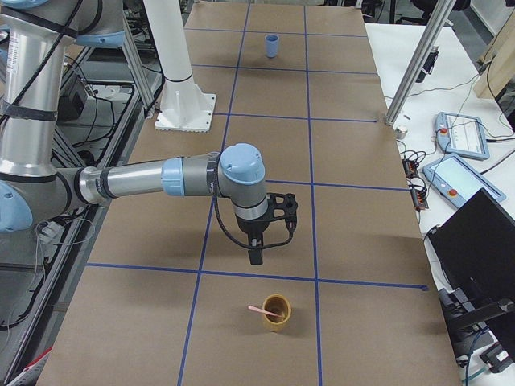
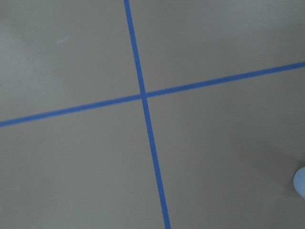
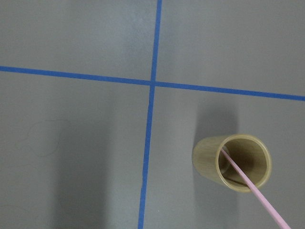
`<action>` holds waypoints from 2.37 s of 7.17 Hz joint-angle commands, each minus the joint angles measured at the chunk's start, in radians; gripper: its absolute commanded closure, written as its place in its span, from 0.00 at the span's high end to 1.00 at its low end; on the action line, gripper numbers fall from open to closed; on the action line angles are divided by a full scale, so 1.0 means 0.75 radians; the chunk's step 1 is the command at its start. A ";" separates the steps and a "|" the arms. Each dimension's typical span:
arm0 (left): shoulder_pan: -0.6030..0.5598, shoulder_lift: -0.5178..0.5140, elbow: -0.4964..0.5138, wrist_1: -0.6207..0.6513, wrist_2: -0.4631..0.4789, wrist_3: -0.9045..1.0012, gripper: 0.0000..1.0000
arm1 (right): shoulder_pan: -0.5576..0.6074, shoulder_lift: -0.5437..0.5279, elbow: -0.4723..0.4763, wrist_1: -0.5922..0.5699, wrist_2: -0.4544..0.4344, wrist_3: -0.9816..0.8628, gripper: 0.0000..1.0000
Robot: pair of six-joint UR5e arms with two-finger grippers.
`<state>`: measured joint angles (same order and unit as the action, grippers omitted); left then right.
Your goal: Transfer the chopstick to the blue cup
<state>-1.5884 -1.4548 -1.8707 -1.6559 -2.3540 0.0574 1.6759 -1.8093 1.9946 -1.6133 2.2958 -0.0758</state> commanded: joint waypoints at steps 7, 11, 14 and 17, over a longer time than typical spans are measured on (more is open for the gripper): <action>0.311 0.045 0.026 -0.650 -0.135 -0.733 0.98 | -0.468 -0.013 0.016 0.676 -0.055 1.073 1.00; 0.689 0.175 0.026 -0.809 0.150 -0.907 0.98 | -0.586 -0.034 0.016 0.682 -0.189 1.107 1.00; 0.819 0.150 0.036 -0.856 0.214 -0.991 0.96 | -0.586 -0.034 0.018 0.687 -0.189 1.107 1.00; 0.915 0.150 0.068 -0.856 0.291 -0.987 0.06 | -0.586 -0.034 0.018 0.687 -0.187 1.109 1.00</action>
<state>-0.9320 -1.3403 -1.8298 -2.2972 -2.1634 -0.6837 1.2369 -1.8347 2.0079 -1.0977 2.1540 0.7561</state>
